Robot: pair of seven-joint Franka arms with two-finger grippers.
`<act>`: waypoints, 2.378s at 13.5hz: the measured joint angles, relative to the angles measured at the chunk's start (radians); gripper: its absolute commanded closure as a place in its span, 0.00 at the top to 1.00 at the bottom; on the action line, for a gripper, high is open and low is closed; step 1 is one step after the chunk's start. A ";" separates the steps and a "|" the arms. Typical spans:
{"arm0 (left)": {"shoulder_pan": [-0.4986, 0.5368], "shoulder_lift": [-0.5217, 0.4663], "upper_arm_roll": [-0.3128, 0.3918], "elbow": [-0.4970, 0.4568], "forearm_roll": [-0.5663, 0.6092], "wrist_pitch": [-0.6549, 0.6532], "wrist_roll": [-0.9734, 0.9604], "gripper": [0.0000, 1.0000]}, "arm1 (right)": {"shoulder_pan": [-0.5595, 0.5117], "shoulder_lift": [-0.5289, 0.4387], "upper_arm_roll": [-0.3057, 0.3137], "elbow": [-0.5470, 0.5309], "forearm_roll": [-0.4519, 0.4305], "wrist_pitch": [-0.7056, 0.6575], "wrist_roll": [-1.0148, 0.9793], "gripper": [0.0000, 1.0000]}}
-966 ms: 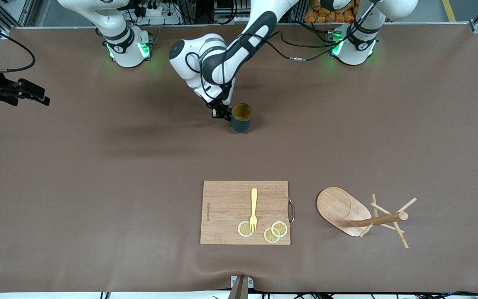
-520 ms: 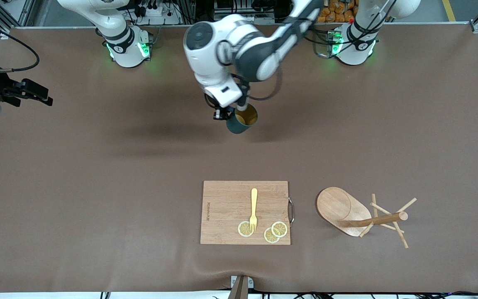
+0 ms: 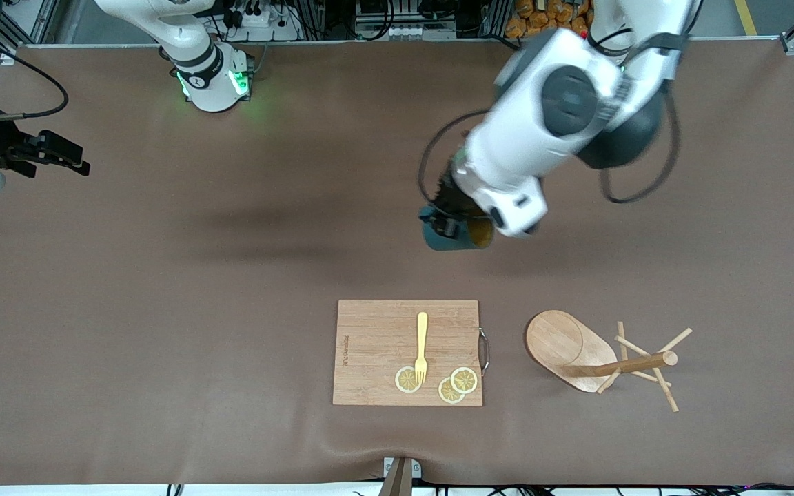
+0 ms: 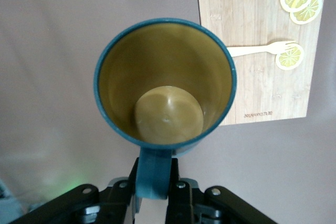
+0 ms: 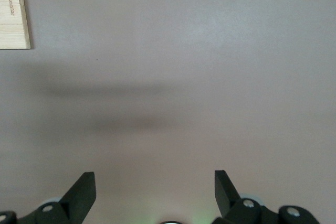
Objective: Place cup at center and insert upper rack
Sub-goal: 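Lift the mug and carry it to the wooden mug tree, then hook the mug handle onto a mug tree peg with the left gripper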
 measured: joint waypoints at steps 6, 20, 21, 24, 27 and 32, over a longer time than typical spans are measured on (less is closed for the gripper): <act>0.289 -0.005 -0.001 -0.007 -0.280 -0.146 0.361 0.00 | 0.015 0.000 0.000 0.000 0.000 0.000 0.017 1.00; 0.639 0.192 -0.001 -0.056 -0.927 -0.280 0.819 0.00 | 0.016 0.000 0.000 0.000 0.000 -0.003 0.034 1.00; 0.640 0.205 -0.001 -0.056 -0.957 -0.280 0.820 0.00 | 0.017 0.000 0.001 0.000 0.000 -0.003 0.039 1.00; 0.659 0.235 -0.001 -0.056 -1.029 -0.280 0.820 0.00 | 0.024 0.000 0.001 0.000 0.000 -0.003 0.046 1.00; 0.676 0.254 -0.002 -0.055 -1.052 -0.281 0.827 0.00 | 0.026 0.000 0.001 0.000 0.000 -0.003 0.050 1.00; 0.689 0.276 0.000 -0.055 -1.055 -0.280 0.881 0.00 | 0.031 0.000 0.006 0.000 0.000 -0.003 0.073 1.00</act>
